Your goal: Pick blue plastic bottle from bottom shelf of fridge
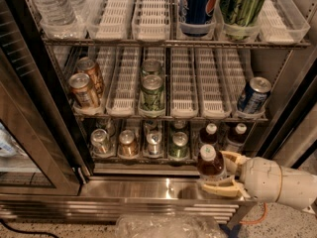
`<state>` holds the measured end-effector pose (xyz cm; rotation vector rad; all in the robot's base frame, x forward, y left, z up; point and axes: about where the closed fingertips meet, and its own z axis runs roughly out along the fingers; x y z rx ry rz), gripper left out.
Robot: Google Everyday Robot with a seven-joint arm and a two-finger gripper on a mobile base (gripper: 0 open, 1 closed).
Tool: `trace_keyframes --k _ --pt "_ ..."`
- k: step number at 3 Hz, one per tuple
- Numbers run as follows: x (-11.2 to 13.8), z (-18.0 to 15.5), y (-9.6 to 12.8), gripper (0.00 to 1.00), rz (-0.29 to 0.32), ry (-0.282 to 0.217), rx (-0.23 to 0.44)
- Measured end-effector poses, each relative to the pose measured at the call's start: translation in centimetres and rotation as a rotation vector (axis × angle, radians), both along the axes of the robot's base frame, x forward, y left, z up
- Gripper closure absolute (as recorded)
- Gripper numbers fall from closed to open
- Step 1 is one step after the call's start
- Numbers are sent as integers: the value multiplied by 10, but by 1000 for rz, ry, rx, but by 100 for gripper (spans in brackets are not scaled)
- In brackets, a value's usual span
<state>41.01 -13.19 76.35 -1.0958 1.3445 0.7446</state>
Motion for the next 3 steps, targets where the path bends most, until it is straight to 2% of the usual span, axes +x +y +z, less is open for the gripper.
trace_keyframes --k 1,3 --pt "-6 9 -1 100 -7 0 -3" --pt "-6 4 -1 100 -7 0 -4"
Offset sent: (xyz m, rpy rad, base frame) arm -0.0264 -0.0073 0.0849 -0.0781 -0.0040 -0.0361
